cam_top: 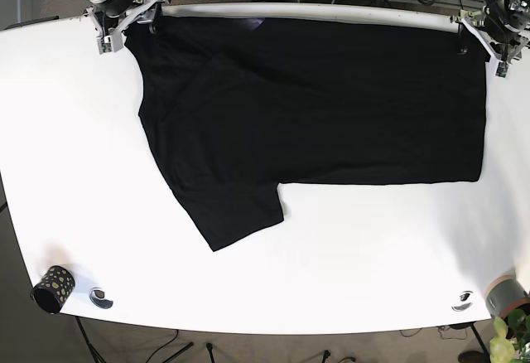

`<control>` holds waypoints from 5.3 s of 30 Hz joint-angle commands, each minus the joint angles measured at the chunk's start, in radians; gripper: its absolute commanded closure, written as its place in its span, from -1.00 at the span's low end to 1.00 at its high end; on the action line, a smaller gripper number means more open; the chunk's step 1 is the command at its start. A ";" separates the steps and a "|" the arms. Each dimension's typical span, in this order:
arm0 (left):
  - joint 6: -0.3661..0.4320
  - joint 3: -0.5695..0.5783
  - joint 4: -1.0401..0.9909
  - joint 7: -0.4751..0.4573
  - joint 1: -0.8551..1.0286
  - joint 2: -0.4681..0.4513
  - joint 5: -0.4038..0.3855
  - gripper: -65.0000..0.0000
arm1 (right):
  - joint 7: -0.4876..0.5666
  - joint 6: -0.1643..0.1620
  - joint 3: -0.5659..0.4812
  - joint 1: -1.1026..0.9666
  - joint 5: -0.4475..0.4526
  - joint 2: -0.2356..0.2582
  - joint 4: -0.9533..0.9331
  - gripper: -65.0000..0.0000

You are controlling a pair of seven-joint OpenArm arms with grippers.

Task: Fold the T-shirt properly
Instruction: 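Drag the shirt's collar edge to the table edge with both grippers, then release the collar edge and move both grippers to the shirt's hem, then grasp the hem edge of the black shirt with both grippers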

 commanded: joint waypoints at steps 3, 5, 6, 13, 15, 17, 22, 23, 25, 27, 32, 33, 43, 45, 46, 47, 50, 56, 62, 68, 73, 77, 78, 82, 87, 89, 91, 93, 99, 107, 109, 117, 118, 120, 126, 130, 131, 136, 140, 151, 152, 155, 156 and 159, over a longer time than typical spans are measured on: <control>-0.005 -0.009 0.109 -0.019 0.004 0.016 -0.014 -0.47 | 0.019 0.003 0.004 0.002 0.015 0.000 0.066 -0.18; -0.005 -0.020 0.149 -0.019 0.004 0.029 -0.014 -0.47 | 0.019 0.003 0.004 0.019 0.015 -0.001 0.077 -0.18; -0.005 -0.031 0.169 -0.019 0.002 0.040 -0.014 -0.47 | 0.019 0.003 0.004 0.025 0.015 -0.001 0.077 -0.17; -0.005 -0.048 0.209 -0.019 -0.061 0.074 -0.011 -0.47 | 0.017 0.003 0.004 0.108 0.015 0.002 0.077 -0.08; -0.002 -0.048 0.206 -0.019 -0.097 0.075 -0.005 -0.47 | 0.017 0.003 0.003 0.134 0.013 0.003 0.076 -0.08; -0.002 -0.049 0.193 -0.019 -0.137 0.092 -0.004 -0.47 | 0.012 0.003 0.000 0.167 0.007 0.005 0.074 -0.08; 0.000 -0.049 0.164 -0.019 -0.203 0.102 0.066 -0.47 | -0.078 0.003 0.000 0.258 0.010 0.005 0.074 -0.08; 0.000 -0.046 0.160 -0.019 -0.220 0.103 0.087 -0.47 | -0.096 0.003 0.001 0.278 0.007 0.005 0.074 -0.08; 0.000 -0.045 0.155 -0.019 -0.256 0.115 0.124 -0.48 | -0.116 0.003 0.001 0.310 0.007 0.005 0.072 -0.08; 0.000 -0.046 0.155 0.003 -0.289 0.128 0.155 -0.48 | -0.118 0.003 0.000 0.332 0.006 0.005 0.072 -0.08; 0.000 -0.049 0.141 0.090 -0.383 0.131 0.178 -0.47 | -0.119 0.003 -0.003 0.392 0.006 0.005 0.071 -0.09; 0.000 -0.049 0.131 0.101 -0.403 0.131 0.178 -0.47 | -0.119 0.003 -0.005 0.408 0.006 0.005 0.068 -0.09; 0.040 -0.049 0.063 0.109 -0.509 0.131 0.179 -0.47 | -0.119 0.003 -0.062 0.553 0.006 0.057 -0.089 -0.08; 0.066 -0.049 0.034 0.109 -0.527 0.131 0.179 -0.47 | -0.119 0.003 -0.065 0.582 0.006 0.059 -0.119 -0.08; 0.073 -0.049 0.019 0.109 -0.535 0.129 0.179 -0.47 | -0.119 0.003 -0.065 0.599 0.006 0.059 -0.136 -0.08; 0.081 -0.049 0.006 0.109 -0.544 0.128 0.179 -0.47 | -0.119 0.003 -0.065 0.616 0.006 0.060 -0.152 -0.08; 0.086 -0.051 -0.026 0.109 -0.562 0.126 0.179 -0.47 | -0.119 0.003 -0.069 0.658 0.006 0.082 -0.199 -0.08; 0.080 -0.048 -0.100 0.104 -0.601 0.106 0.179 -0.47 | -0.119 0.003 -0.128 0.761 0.006 0.108 -0.305 -0.08; 0.080 -0.048 -0.172 0.103 -0.662 0.102 0.178 -0.47 | -0.115 0.003 -0.146 0.867 0.006 0.115 -0.438 -0.08; 0.080 -0.048 -0.268 0.081 -0.728 0.072 0.178 -0.47 | -0.113 0.003 -0.148 0.967 0.004 0.115 -0.584 -0.08; 0.081 -0.045 -0.367 -0.011 -0.756 0.052 0.179 -0.47 | -0.069 0.003 -0.206 1.041 0.004 0.134 -0.693 -0.08; 0.084 -0.025 -0.456 -0.026 -0.794 0.034 0.179 -0.47 | 0.022 0.003 -0.267 1.070 0.004 0.148 -0.773 -0.08; 0.084 -0.023 -0.472 -0.026 -0.802 0.031 0.179 -0.47 | 0.035 0.003 -0.278 1.080 0.004 0.149 -0.793 -0.08; 0.084 -0.023 -0.537 -0.049 -0.822 0.014 0.179 -0.47 | 0.105 0.003 -0.290 1.100 0.004 0.165 -0.900 -0.08; 0.086 -0.023 -0.578 -0.186 -0.816 0.014 0.179 -0.47 | 0.223 0.003 -0.375 1.133 0.004 0.175 -1.023 -0.08; 0.086 -0.023 -0.592 -0.224 -0.817 0.014 0.179 -0.47 | 0.273 0.003 -0.413 1.137 0.004 0.188 -1.063 -0.08; 0.086 -0.022 -0.597 -0.246 -0.817 0.014 0.179 -0.47 | 0.309 0.003 -0.433 1.139 0.006 0.191 -1.097 -0.08; 0.086 -0.022 -0.598 -0.246 -0.819 0.014 0.181 -0.47 | 0.312 0.003 -0.433 1.137 0.006 0.191 -1.109 -0.08; 0.086 -0.003 -0.600 -0.249 -0.825 0.005 0.239 -0.48 | 0.312 0.004 -0.482 1.133 0.012 0.158 -1.109 -0.08; 0.086 0.038 -0.738 -0.252 -0.905 0.005 0.263 -0.49 | 0.312 0.003 -0.501 1.133 0.006 0.114 -1.109 -0.07; 0.086 0.038 -0.785 -0.253 -0.937 0.003 0.263 -0.49 | 0.312 0.003 -0.501 1.133 0.006 0.112 -1.109 -0.07; 0.084 0.043 -0.868 -0.253 -0.967 0.002 0.265 -0.49 | 0.309 0.003 -0.504 1.133 0.006 0.091 -1.109 -0.07; 0.084 0.043 -0.874 -0.253 -0.967 0.002 0.265 -0.49 | 0.309 0.003 -0.504 1.133 0.006 0.091 -1.109 -0.07; 0.081 0.044 -0.891 -0.253 -0.967 0.002 0.265 -0.49 | 0.309 0.003 -0.504 1.133 0.006 0.091 -1.109 -0.07; 0.080 0.046 -0.940 -0.252 -0.967 0.002 0.265 -0.47 | 0.309 0.003 -0.504 1.131 0.006 0.085 -1.109 -0.07; 0.081 0.066 -0.967 -0.250 -0.969 0.002 0.265 -0.32 | 0.309 0.003 -0.504 1.131 0.006 0.085 -1.109 0.06; 0.081 0.075 -0.968 -0.250 -0.969 0.002 0.265 -0.22 | 0.309 0.003 -0.504 1.133 0.006 0.085 -1.109 0.14; 0.086 0.103 -0.960 -0.252 -0.966 0.006 0.263 0.62 | 0.309 0.003 -0.504 1.140 0.006 0.085 -1.109 0.76; 0.081 0.104 -0.957 -0.252 -0.966 0.008 0.262 1.00 | 0.309 0.003 -0.504 1.153 0.006 0.085 -1.109 1.00; 0.080 0.100 -0.703 -0.207 -0.918 0.045 0.256 1.00 | 0.233 -0.002 -0.501 1.091 0.006 0.129 -0.848 1.00; 0.080 0.098 -0.673 -0.190 -0.911 0.049 0.256 1.00 | 0.207 -0.002 -0.498 1.082 0.006 0.129 -0.822 1.00; 0.080 0.077 -0.589 -0.155 -0.872 0.051 0.256 1.00 | 0.180 -0.002 -0.496 1.057 0.006 0.145 -0.742 1.00; 0.080 0.057 -0.554 -0.140 -0.860 0.054 0.256 1.00 | 0.178 -0.004 -0.496 1.045 0.006 0.148 -0.707 1.00; 0.078 0.003 -0.469 -0.092 -0.831 0.095 0.256 1.00 | 0.177 -0.007 -0.496 0.998 0.006 0.163 -0.624 1.00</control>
